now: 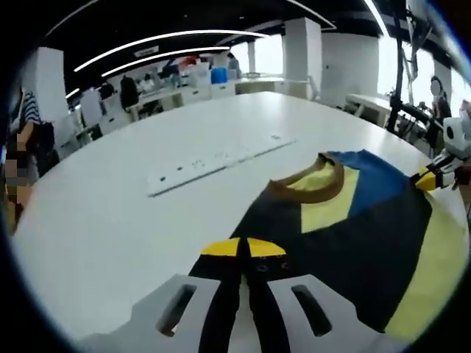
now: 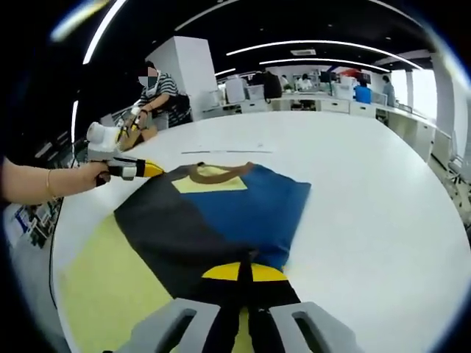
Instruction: Fold the garment on the visible template until the final outline fits inside the template.
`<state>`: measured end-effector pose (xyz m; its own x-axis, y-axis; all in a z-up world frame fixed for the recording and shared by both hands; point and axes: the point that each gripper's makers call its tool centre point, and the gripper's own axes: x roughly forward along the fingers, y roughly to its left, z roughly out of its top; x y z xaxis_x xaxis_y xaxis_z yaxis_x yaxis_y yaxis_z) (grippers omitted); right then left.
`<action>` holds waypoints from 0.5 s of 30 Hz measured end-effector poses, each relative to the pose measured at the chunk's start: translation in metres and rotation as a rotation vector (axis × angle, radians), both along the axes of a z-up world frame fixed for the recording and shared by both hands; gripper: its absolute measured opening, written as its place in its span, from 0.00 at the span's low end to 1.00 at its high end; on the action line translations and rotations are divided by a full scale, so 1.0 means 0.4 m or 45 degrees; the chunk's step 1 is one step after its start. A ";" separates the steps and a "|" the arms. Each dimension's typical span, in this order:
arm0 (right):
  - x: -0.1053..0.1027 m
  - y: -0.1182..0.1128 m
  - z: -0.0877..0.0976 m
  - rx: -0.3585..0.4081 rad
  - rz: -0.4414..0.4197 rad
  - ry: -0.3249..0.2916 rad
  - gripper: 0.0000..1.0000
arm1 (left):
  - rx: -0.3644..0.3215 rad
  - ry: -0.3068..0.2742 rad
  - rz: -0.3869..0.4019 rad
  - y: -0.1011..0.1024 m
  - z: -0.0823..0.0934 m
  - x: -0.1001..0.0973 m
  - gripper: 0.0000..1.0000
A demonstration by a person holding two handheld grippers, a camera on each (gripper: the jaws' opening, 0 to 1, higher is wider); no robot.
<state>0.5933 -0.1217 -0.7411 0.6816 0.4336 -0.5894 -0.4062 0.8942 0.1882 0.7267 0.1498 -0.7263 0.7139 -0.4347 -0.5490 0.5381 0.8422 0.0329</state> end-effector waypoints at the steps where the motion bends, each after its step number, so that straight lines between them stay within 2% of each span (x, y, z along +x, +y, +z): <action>1: 0.000 0.001 0.000 0.002 -0.005 0.001 0.00 | -0.001 -0.001 0.003 0.001 0.000 -0.002 0.00; 9: 0.004 -0.011 0.007 -0.012 -0.028 -0.009 0.04 | -0.025 0.014 0.024 0.002 -0.005 -0.001 0.00; 15: 0.012 -0.015 0.019 0.012 -0.042 -0.023 0.00 | -0.082 0.010 0.042 0.002 0.006 0.000 0.00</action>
